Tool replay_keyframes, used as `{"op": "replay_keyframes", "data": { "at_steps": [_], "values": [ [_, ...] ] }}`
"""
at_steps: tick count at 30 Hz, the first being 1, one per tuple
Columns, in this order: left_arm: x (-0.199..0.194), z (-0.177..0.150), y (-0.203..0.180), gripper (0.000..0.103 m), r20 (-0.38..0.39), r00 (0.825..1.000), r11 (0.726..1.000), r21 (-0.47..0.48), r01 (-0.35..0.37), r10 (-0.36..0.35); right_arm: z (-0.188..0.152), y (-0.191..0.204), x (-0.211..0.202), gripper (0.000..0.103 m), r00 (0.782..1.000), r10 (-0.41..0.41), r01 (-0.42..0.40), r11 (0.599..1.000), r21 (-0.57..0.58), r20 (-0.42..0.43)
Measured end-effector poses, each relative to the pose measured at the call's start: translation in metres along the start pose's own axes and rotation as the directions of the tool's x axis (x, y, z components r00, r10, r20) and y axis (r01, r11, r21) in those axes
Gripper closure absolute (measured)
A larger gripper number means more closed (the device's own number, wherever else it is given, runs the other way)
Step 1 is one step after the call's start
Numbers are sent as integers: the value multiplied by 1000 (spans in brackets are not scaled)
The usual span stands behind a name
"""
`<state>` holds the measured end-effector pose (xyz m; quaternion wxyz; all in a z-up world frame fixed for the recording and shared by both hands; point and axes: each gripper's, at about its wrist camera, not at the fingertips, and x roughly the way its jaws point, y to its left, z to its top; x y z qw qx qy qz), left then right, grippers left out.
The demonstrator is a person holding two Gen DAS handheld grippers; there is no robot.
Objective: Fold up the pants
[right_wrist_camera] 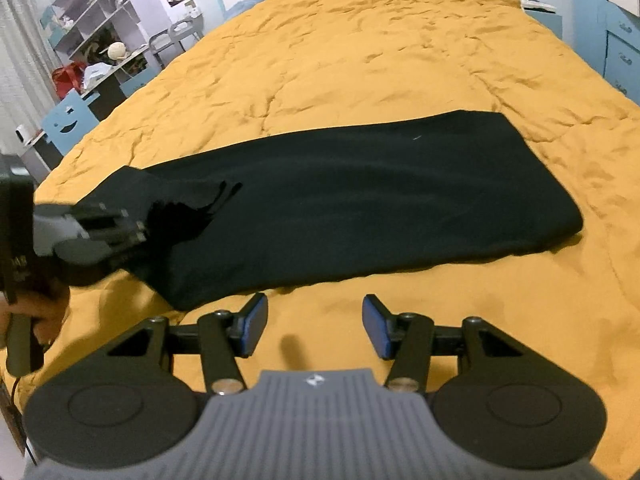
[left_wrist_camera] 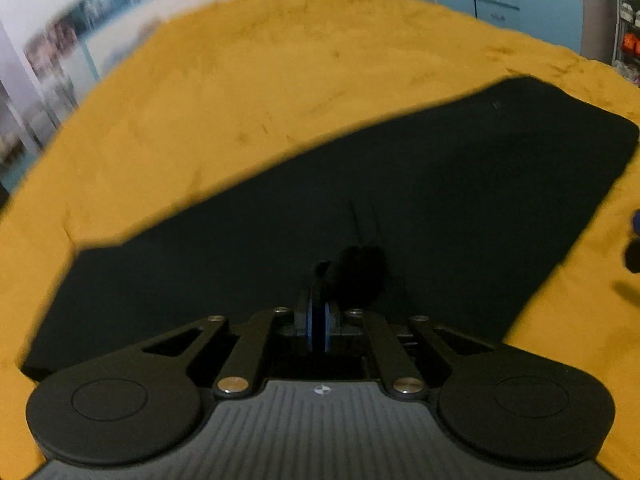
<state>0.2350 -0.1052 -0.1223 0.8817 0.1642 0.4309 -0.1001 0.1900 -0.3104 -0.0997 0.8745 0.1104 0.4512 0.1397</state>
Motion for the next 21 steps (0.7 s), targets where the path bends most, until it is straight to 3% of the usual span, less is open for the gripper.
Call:
{"op": "replay_keyframes", "data": {
  "at_steps": [4,6,7,8,9,14,16,18,21],
  "values": [
    [-2,-3,23,84,-20,983,976,-121,180,-184,-1,5,3,54,1000,20,-20,1000,-4,-4],
    [-7,-6,33,84,-9,959,939,-207,276,-284,-1,7,4,54,1000,30,-30,1000,-4,-6],
    [-9,-10,41,84,7,938,907,-254,336,-345,0,8,6,54,999,39,-39,999,-3,-8],
    [-13,-10,49,84,31,921,877,-295,380,-389,2,10,7,54,999,47,-47,999,-2,-10],
    [-19,-13,49,84,54,914,863,-311,398,-402,4,11,8,54,998,57,-57,998,0,-11],
    [-44,-13,75,83,180,910,822,-392,414,-372,19,22,26,56,989,147,-146,989,29,-26],
    [-47,-13,91,83,201,934,823,-443,355,-295,27,31,37,68,984,177,-176,984,30,-28],
    [-48,-17,105,83,194,960,839,-472,270,-200,36,39,49,72,979,201,-201,979,27,-27],
    [-42,-23,125,83,201,965,814,-524,251,-168,53,49,72,75,971,237,-237,971,38,-18]
  ]
}}
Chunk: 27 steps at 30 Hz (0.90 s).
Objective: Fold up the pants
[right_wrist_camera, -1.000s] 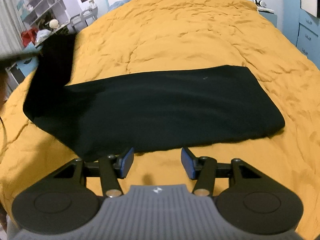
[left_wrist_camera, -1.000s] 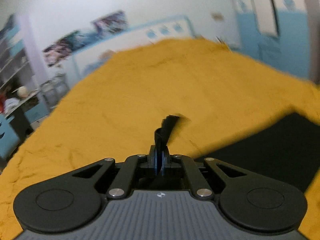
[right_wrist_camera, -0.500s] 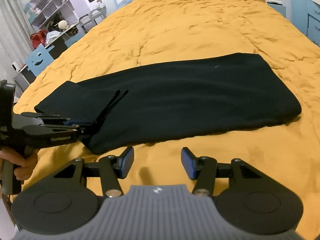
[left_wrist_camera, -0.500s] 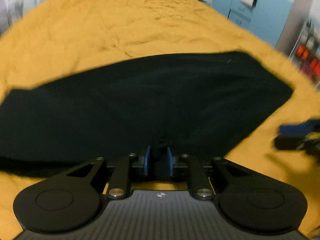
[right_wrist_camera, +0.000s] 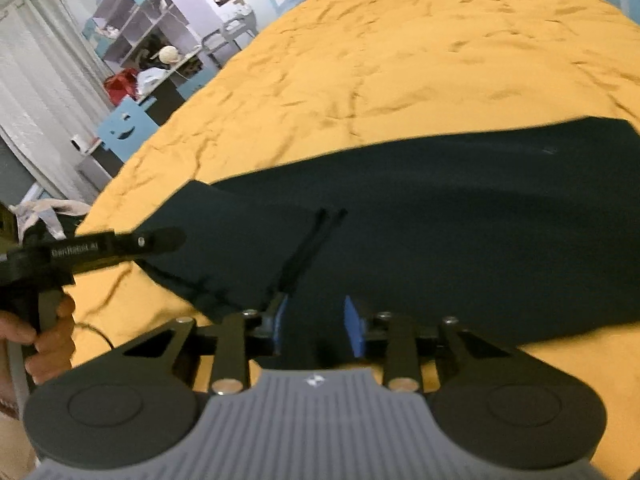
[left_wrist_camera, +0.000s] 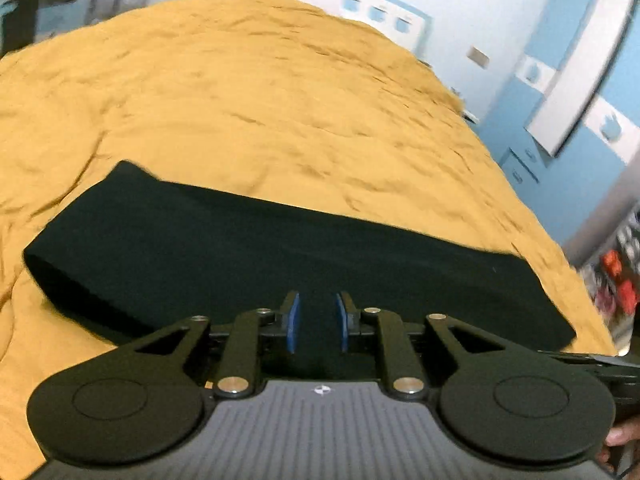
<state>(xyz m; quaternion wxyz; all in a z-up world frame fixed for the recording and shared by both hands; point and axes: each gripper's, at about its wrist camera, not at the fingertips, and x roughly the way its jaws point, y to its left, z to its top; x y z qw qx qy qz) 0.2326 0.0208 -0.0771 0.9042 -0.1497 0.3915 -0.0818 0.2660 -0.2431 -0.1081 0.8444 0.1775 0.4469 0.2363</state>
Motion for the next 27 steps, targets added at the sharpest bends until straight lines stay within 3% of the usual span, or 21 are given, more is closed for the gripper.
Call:
{"op": "replay_keyframes", "data": {
  "at_steps": [5,13,14,16,18,23,27],
  "values": [
    [5,6,27,83,42,999,996,-93,-11,15,33,0,45,76,999,28,-29,999,33,22],
    [13,4,51,83,49,999,991,-134,-6,13,50,-7,99,76,999,-46,45,999,6,6],
    [14,3,53,83,49,999,990,-138,-4,11,50,-8,102,78,999,-42,42,999,10,7],
    [15,1,55,83,48,999,989,-145,-5,12,49,-10,104,103,1000,-21,21,1000,12,5],
    [18,0,56,83,50,999,988,-153,-3,11,50,-8,101,103,1000,-7,7,1000,7,24],
    [23,1,45,83,55,998,995,-97,26,-20,60,-4,83,103,997,-31,33,999,-22,75],
    [41,0,31,83,2,999,999,-32,34,-33,60,-14,98,103,999,-32,32,999,1,8]
  ]
}}
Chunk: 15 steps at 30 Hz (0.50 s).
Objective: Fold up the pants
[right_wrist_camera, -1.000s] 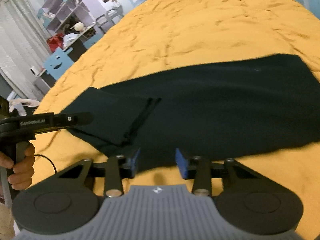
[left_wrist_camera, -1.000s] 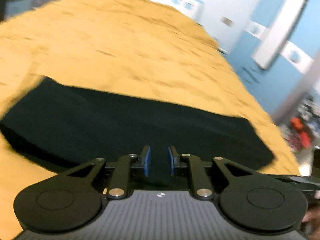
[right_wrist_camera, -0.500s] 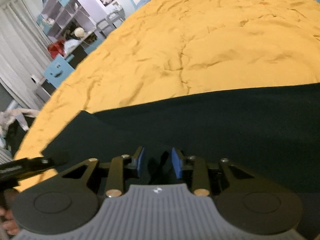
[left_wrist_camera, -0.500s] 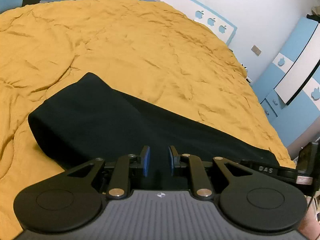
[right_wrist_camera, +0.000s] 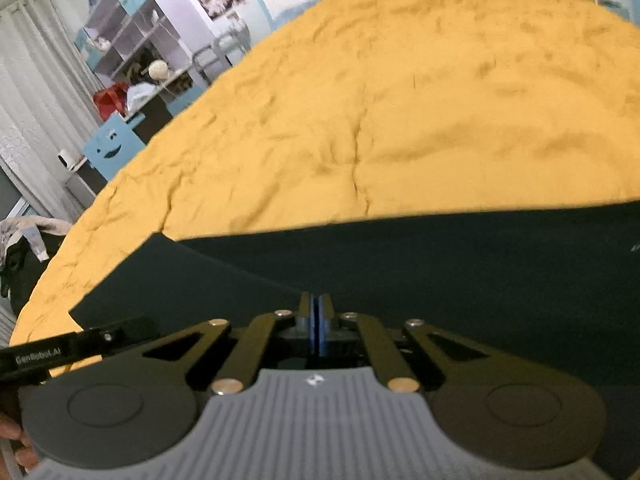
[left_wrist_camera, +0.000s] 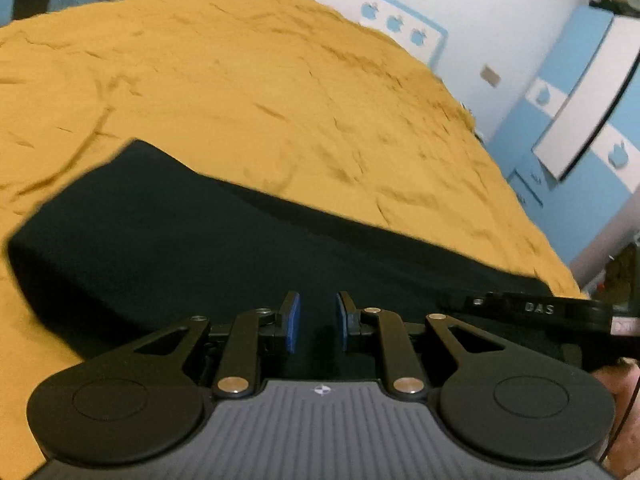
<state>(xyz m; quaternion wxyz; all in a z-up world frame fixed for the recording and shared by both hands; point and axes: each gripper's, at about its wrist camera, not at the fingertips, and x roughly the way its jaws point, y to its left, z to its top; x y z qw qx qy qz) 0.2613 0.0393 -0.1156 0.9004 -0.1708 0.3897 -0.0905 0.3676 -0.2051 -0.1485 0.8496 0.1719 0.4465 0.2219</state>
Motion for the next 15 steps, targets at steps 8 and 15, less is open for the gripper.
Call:
{"op": "replay_keyframes", "data": {
  "at_steps": [8,15],
  "values": [
    [-1,-10,0,83,-31,1000,1000,25,-6,7,-23,-19,-26,84,999,45,-46,982,185,10],
    [-2,-16,9,83,-60,998,1000,-26,-3,1,-48,-27,-10,78,990,137,-111,921,374,-43]
  ]
}}
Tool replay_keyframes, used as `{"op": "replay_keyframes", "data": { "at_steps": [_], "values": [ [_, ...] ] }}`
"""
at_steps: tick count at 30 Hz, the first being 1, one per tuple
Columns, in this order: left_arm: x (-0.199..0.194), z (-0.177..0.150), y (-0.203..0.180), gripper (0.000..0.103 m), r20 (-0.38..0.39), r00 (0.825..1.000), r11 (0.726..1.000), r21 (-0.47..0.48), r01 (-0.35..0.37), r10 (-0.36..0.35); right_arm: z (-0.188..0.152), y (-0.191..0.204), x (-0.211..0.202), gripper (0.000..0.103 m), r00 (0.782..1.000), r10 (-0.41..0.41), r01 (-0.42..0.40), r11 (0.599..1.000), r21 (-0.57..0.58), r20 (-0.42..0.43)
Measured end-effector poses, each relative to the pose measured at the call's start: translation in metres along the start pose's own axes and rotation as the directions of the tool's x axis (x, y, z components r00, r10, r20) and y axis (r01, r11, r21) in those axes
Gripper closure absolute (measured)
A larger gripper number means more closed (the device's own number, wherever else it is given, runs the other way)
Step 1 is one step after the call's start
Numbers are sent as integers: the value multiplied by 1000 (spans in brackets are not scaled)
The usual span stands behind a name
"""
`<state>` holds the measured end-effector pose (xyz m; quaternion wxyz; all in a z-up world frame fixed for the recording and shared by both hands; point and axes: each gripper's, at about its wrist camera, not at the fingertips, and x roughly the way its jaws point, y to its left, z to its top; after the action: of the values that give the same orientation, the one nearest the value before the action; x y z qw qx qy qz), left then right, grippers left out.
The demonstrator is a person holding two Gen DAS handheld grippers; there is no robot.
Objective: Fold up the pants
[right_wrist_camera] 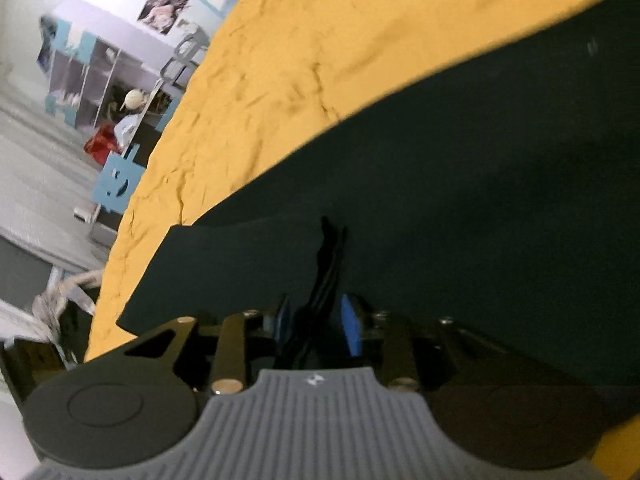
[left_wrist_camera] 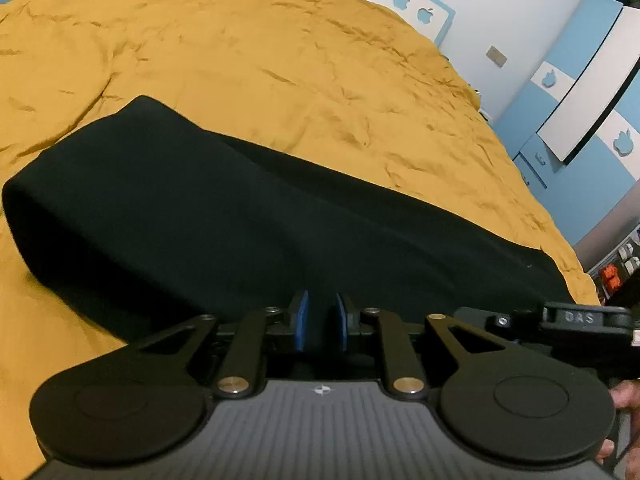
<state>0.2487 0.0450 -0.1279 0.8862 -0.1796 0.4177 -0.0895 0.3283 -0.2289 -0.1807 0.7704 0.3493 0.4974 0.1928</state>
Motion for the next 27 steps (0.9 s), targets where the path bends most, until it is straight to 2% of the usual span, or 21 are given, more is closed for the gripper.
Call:
{"op": "replay_keyframes", "data": {
  "at_steps": [2,6,11,18,22,27],
  "values": [
    [-2,0,1,83,3,1000,1000,-14,3,-3,1,-4,8,82,999,40,-40,998,54,-8],
    [-17,1,-1,83,43,999,1000,-17,6,-5,1,1,15,103,998,65,-63,995,81,-23],
    [-55,8,6,83,135,989,998,-6,-59,59,15,41,-5,103,998,60,-59,997,-47,3],
    [-109,19,28,83,243,956,986,-41,-160,165,69,114,-68,103,996,73,-60,975,-216,53],
    [-118,21,30,83,249,951,983,-47,-178,184,103,137,-113,103,996,50,-29,965,-261,74],
    [-106,25,20,83,223,957,983,-12,-185,183,126,128,-164,103,994,-1,31,963,-269,111]
  ]
}}
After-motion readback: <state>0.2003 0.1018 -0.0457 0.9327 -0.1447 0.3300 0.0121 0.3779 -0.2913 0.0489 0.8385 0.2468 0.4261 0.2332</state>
